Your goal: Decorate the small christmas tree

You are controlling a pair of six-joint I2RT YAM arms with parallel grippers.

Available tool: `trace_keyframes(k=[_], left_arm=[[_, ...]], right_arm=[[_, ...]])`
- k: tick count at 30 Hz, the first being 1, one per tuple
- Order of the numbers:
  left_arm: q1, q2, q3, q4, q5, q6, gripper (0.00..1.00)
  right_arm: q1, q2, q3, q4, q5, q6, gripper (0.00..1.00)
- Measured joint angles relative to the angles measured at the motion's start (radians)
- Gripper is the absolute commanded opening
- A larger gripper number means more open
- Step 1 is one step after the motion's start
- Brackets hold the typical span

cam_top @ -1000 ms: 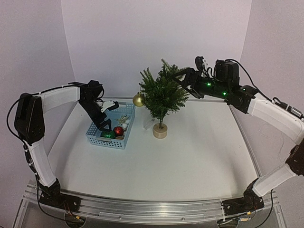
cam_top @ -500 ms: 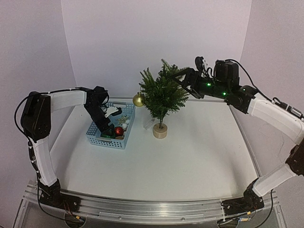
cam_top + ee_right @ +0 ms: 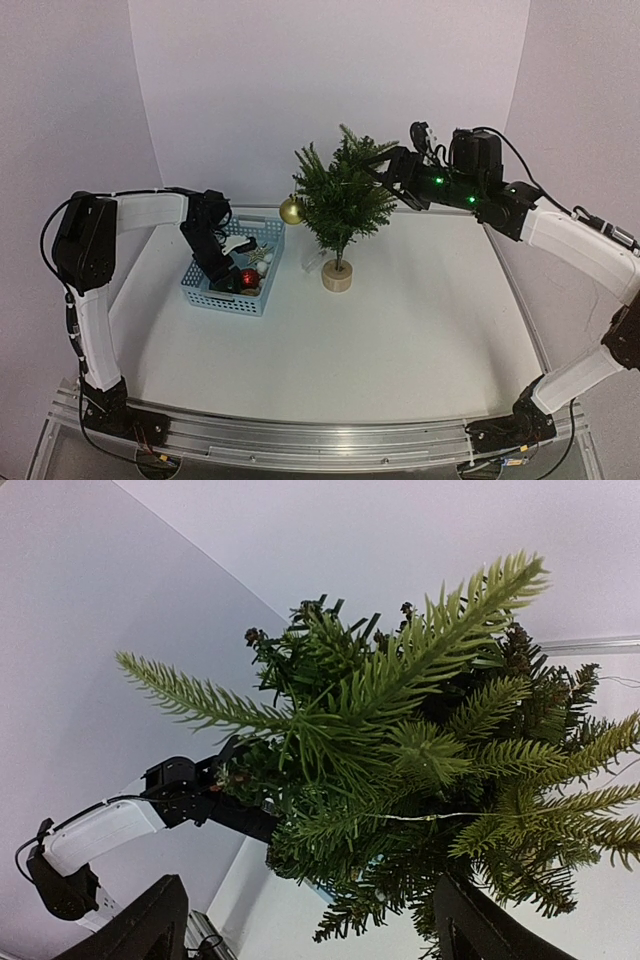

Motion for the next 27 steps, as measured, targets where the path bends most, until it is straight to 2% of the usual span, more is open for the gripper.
trace_keyframes(k=[5, 14, 27], left_arm=[[0.0, 0.001, 0.045, -0.026, 0.003, 0.002, 0.59], [0.013, 0.002, 0.126, -0.082, 0.008, 0.004, 0.6], [0.048, -0.057, 0.493, -0.123, 0.026, 0.019, 0.61]], right_arm=[[0.0, 0.0, 0.0, 0.0, 0.0, 0.0, 0.85], [0.0, -0.001, 0.0, 0.0, 0.003, 0.0, 0.85], [0.0, -0.011, 0.0, 0.0, 0.003, -0.002, 0.85]])
